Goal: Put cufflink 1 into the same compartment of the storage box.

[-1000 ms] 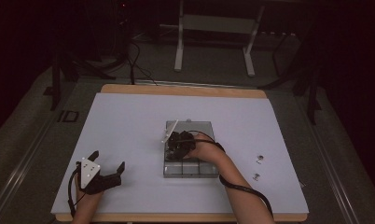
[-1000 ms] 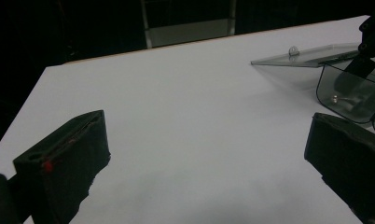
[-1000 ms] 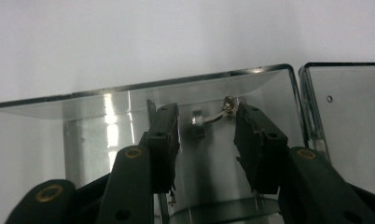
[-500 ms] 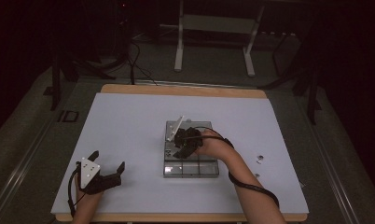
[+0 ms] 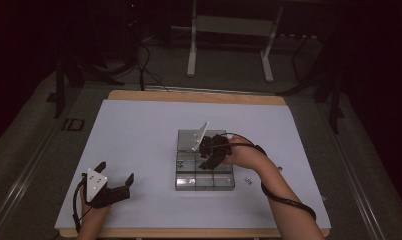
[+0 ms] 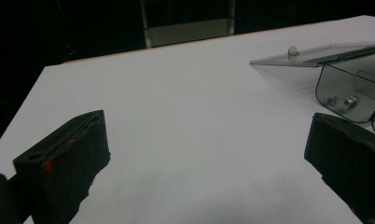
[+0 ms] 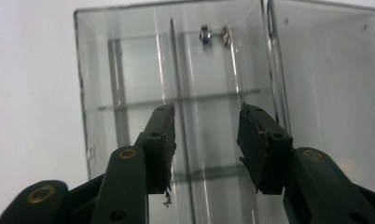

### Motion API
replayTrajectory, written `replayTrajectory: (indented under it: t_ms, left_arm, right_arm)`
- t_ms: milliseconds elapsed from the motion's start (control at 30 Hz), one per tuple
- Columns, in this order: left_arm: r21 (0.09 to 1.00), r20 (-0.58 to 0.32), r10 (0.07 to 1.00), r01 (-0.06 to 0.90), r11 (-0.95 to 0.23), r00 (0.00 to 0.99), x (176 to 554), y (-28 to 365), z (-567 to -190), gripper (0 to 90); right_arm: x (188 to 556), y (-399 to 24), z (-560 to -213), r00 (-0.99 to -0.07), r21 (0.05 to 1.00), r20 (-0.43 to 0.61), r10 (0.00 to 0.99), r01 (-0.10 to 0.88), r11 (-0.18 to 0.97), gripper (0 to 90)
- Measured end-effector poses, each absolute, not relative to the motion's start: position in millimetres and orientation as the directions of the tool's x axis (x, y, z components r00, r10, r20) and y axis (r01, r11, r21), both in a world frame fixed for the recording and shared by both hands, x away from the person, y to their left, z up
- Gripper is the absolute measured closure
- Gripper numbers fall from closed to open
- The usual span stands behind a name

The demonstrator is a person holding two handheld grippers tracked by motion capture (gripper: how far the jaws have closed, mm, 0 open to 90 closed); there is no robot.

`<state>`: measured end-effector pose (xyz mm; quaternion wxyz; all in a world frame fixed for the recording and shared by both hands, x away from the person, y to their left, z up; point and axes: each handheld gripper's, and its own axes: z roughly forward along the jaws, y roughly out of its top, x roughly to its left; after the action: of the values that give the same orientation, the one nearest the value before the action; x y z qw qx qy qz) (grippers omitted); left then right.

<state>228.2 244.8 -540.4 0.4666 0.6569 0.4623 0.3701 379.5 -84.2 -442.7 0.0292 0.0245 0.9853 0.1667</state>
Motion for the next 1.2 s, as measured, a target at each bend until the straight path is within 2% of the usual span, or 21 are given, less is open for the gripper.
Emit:
replayTrajectory:
  t_ms: [1200]
  left_arm:
    - [0.955,0.057,0.952,0.261,-0.14,0.301,228.2,244.5,-540.4,0.9]
  right_arm:
    - [369.0,-205.6,-421.9,-0.987,0.179,-0.083,0.136,0.12,0.977,56.6]
